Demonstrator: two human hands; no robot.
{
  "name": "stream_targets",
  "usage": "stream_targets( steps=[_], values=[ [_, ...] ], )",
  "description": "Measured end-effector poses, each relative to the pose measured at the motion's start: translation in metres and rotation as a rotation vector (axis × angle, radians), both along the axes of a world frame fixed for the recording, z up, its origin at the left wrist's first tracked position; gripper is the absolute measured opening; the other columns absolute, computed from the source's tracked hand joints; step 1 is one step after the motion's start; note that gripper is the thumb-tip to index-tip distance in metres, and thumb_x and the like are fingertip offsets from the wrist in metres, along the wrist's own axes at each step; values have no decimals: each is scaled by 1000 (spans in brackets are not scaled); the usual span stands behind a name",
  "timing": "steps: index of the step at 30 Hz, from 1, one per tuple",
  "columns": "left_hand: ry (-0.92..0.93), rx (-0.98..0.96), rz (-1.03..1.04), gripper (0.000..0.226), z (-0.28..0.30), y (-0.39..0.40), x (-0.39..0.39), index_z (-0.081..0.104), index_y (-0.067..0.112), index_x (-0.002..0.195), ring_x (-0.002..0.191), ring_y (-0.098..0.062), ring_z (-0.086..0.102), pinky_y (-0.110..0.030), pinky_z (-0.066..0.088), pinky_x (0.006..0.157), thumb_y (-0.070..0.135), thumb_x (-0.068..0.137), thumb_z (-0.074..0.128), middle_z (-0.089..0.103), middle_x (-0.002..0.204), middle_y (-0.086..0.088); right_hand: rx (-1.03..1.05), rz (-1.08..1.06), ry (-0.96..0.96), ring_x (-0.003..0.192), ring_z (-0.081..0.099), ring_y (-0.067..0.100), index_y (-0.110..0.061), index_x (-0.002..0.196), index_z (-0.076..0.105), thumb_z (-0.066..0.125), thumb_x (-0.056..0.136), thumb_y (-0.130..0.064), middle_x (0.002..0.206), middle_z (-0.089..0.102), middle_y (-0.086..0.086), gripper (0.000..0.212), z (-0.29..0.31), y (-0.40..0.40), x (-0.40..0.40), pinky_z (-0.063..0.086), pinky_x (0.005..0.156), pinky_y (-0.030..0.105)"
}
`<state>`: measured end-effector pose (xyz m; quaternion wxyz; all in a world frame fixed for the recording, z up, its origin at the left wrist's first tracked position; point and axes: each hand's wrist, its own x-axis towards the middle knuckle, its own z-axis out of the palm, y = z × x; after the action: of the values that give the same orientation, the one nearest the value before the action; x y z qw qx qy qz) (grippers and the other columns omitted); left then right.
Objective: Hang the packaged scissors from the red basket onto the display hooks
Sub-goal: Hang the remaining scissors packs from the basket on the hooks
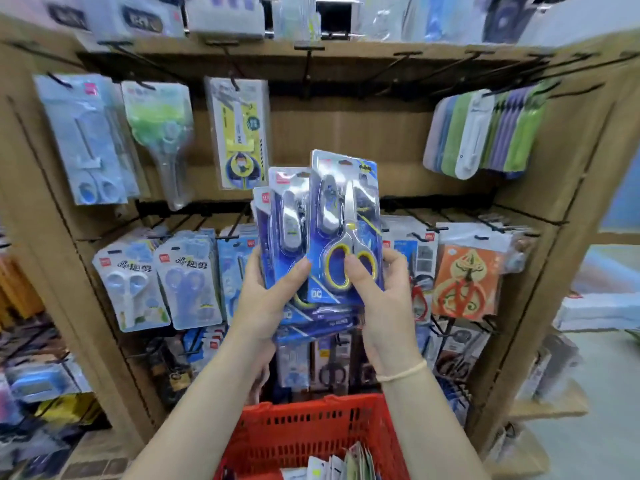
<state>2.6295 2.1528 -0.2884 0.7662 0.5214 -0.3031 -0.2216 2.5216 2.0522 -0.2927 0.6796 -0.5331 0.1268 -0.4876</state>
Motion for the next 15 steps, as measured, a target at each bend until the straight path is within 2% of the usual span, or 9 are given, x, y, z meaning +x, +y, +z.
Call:
stream_targets(
  steps=[3, 6, 9, 11, 15],
  values=[
    [-80, -29, 13, 77, 18, -12, -1, 50, 23, 143, 114, -21, 71, -51, 53, 104, 22, 76, 88, 72, 128, 0, 102, 44, -107, 93, 70, 19, -21, 105, 54, 84, 76, -28, 102, 73, 0, 43, 17, -20, -5, 55, 83, 37],
    [-171, -33, 59, 65, 32, -30, 2, 50, 26, 141, 108, -11, 72, -40, 57, 99, 15, 84, 80, 72, 124, 6, 105, 13, -134, 90, 70, 19, -19, 111, 55, 74, 81, -26, 104, 73, 4, 36, 27, -48, -17, 55, 85, 41],
    [-233, -37, 90, 67, 45, -48, 8, 47, 30, 141, 108, -8, 71, -39, 55, 100, 15, 85, 80, 69, 126, 9, 87, -49, -167, 77, 70, 13, -15, 112, 56, 62, 96, -11, 91, 73, -1, 17, 34, -77, -32, 58, 71, 34],
    [-253, -34, 81, 72, 52, -60, 10, 44, 31, 145, 111, -7, 69, -40, 53, 102, 19, 85, 82, 67, 130, 10, 61, -100, -150, 78, 71, 13, -18, 111, 57, 59, 99, -10, 92, 74, -3, 15, 40, -94, -40, 58, 66, 31],
    [-277, -55, 54, 75, 65, -85, 2, 43, 28, 148, 108, -8, 71, -40, 57, 97, 17, 84, 81, 68, 129, 9, -9, -189, -152, 88, 70, 20, -16, 112, 57, 60, 99, -9, 103, 71, 7, 15, 61, -127, -50, 57, 79, 41]
  ],
)
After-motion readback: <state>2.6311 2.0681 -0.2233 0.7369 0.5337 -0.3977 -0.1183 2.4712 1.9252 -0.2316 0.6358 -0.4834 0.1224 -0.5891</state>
